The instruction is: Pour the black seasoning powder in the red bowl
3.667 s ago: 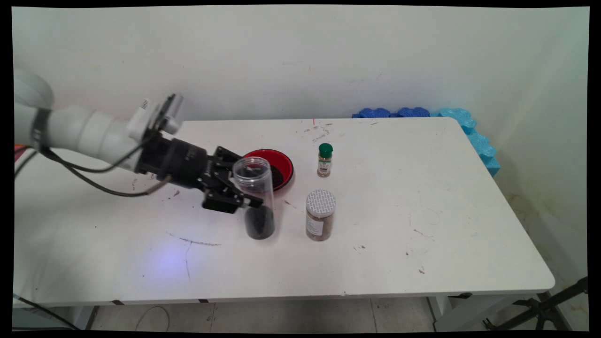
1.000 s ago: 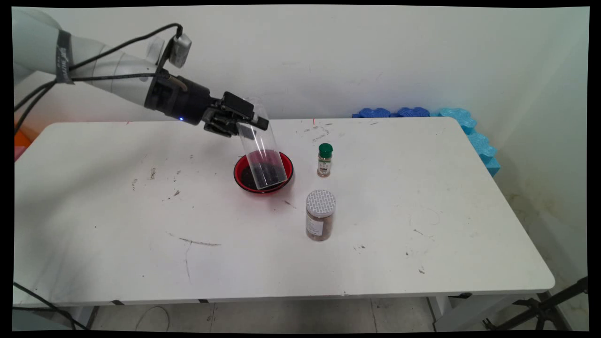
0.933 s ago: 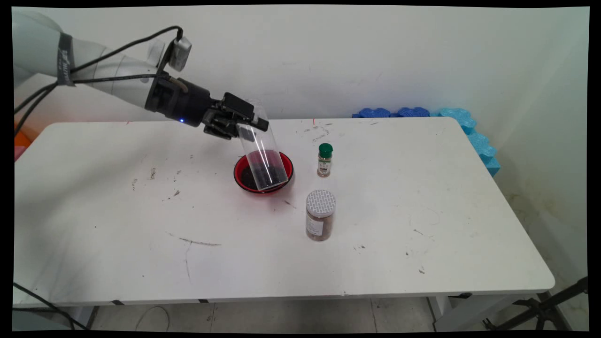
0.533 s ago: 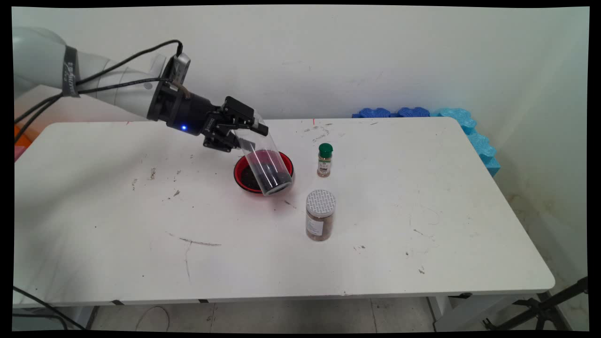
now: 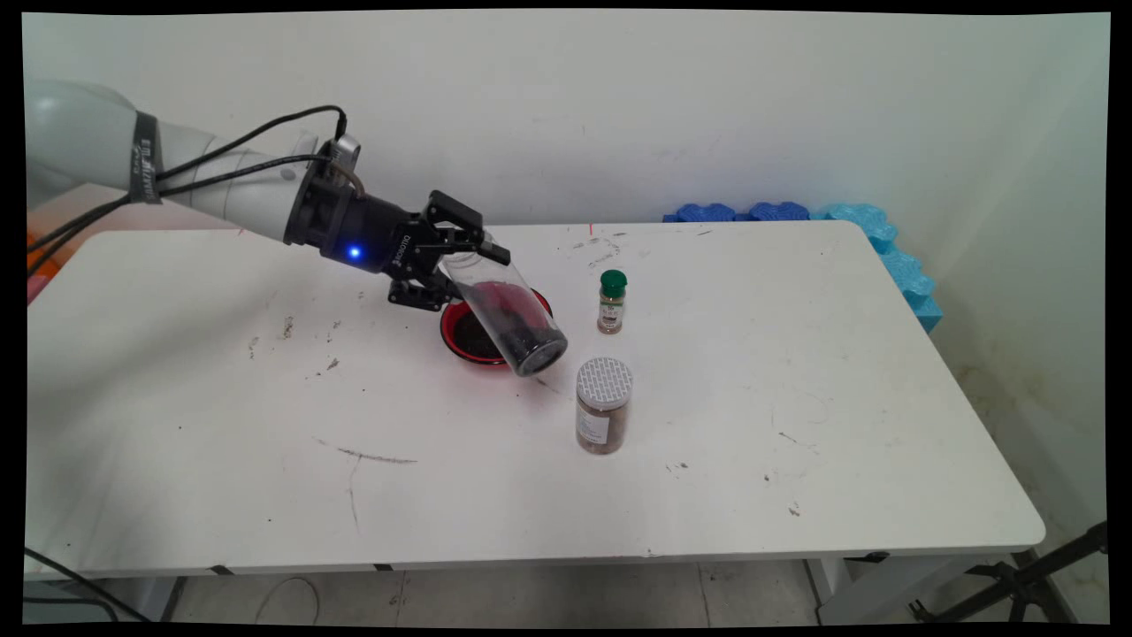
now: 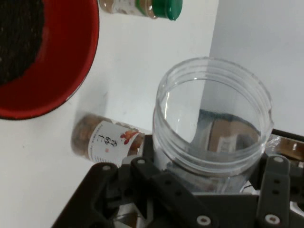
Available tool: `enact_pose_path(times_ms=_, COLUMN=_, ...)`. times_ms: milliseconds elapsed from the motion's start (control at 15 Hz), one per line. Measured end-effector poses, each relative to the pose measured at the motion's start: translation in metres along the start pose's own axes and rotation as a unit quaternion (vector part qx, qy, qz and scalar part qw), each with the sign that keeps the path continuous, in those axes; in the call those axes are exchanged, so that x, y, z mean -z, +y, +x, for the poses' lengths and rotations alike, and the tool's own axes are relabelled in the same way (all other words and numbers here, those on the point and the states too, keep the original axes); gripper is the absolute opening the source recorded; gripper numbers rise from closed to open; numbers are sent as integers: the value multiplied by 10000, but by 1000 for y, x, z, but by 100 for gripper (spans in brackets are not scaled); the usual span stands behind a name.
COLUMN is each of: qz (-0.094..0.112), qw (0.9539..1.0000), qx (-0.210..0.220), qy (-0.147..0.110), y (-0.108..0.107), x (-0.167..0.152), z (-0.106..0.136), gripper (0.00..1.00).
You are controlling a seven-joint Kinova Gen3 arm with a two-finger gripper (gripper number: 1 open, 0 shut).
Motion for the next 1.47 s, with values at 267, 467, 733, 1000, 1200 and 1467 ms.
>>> enact_pose_path(times_ms=267, qz=-91, qw=9987, qx=493, qy=-77, y=-5, x=-4, z=0, gripper=0)
enact_pose_path(times_ms=467, qz=-169, qw=9963, qx=826, qy=-132, y=-7, x=-7, z=1, gripper=0)
enact_pose_path(times_ms=733, qz=-281, qw=9911, qx=1288, qy=-192, y=-10, x=-9, z=2, gripper=0)
enact_pose_path(times_ms=1000, qz=-411, qw=9836, qx=1741, qy=-214, y=-13, x=-9, z=4, gripper=0)
enact_pose_path(times_ms=1200, qz=-517, qw=9767, qx=2069, qy=-228, y=-14, x=-8, z=4, gripper=0)
enact_pose_path(times_ms=1467, qz=-661, qw=9673, qx=2438, qy=-220, y=-14, x=-8, z=5, gripper=0)
